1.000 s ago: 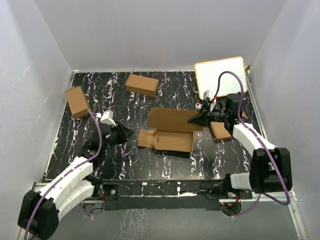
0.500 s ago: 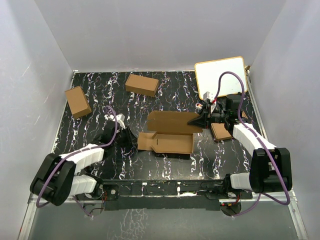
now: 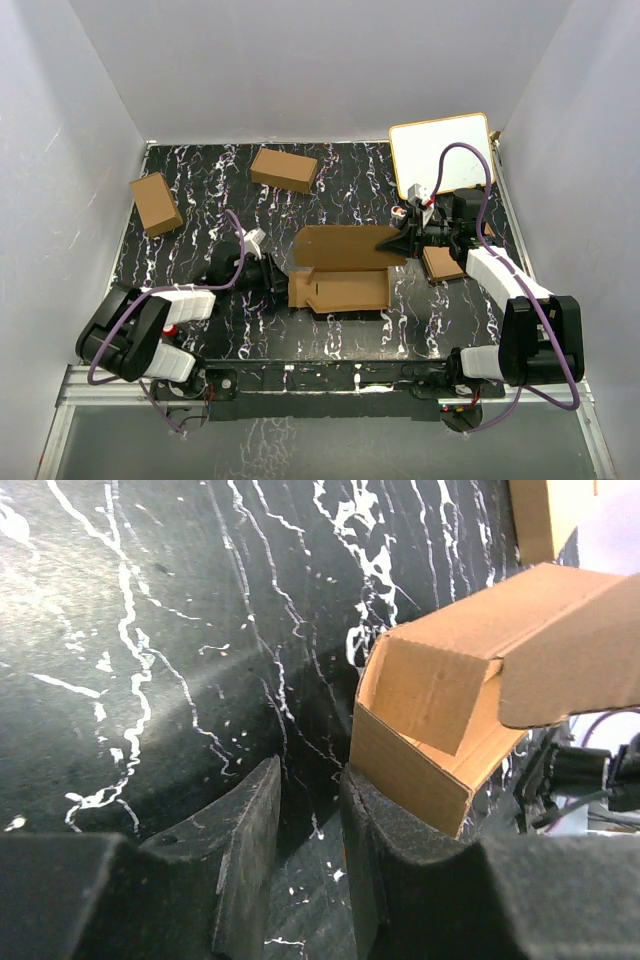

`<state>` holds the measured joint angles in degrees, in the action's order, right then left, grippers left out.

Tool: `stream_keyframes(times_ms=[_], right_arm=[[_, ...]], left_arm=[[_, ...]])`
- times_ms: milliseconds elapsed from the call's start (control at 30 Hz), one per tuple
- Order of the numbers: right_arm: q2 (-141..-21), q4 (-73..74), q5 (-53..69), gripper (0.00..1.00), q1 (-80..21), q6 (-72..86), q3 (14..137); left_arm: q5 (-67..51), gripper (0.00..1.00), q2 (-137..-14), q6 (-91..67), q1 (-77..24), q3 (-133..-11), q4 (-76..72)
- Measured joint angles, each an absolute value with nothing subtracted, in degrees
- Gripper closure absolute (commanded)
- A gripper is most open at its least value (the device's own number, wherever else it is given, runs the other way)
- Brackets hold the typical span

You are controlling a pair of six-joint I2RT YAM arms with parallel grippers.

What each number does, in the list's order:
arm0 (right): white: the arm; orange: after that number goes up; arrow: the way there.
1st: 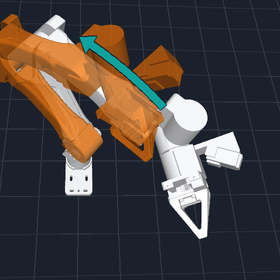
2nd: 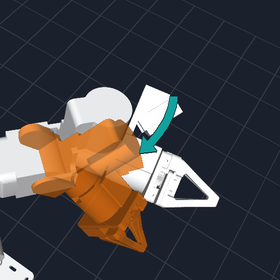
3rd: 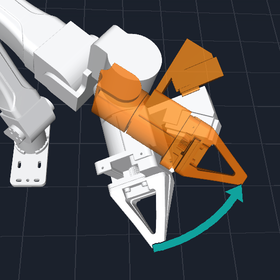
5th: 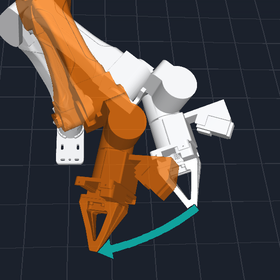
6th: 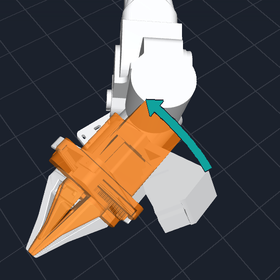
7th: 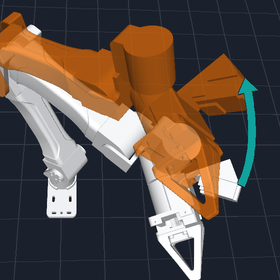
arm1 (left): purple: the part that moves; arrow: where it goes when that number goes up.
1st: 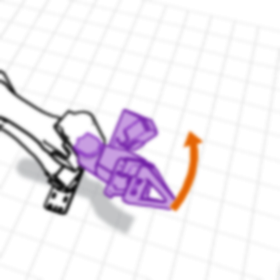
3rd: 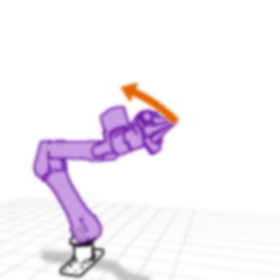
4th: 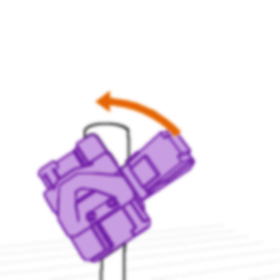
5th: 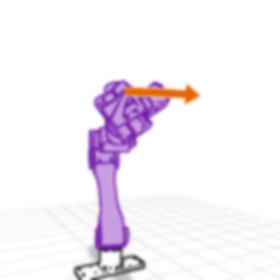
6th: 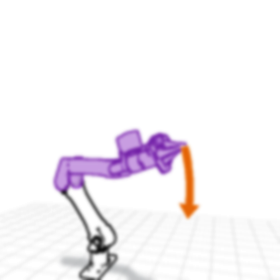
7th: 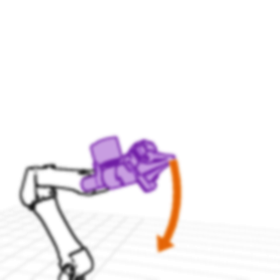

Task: Fold the paper box

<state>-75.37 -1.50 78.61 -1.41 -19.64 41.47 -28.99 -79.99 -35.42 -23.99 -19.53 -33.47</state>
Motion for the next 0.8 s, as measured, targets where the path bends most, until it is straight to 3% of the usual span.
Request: stream_keyframes(times_ms=[333,633,800], right_arm=[[-75.4,-1.5,77.8,0.92,-1.4,-19.9,41.5],[-75.4,-1.5,77.5,0.92,-1.4,-19.9,41.5],[-75.4,-1.5,77.3,0.92,-1.4,-20.1,41.5]], left_arm=[[-35.4,0.64,-80.6,-37.5,-24.8,-19.4,-39.2],[-36.4,0.50,-82.1,-39.4,-28.2,-19.4,-40.6],[-35.9,0.48,-82.1,-40.8,-29.7,-19.4,-40.9]])
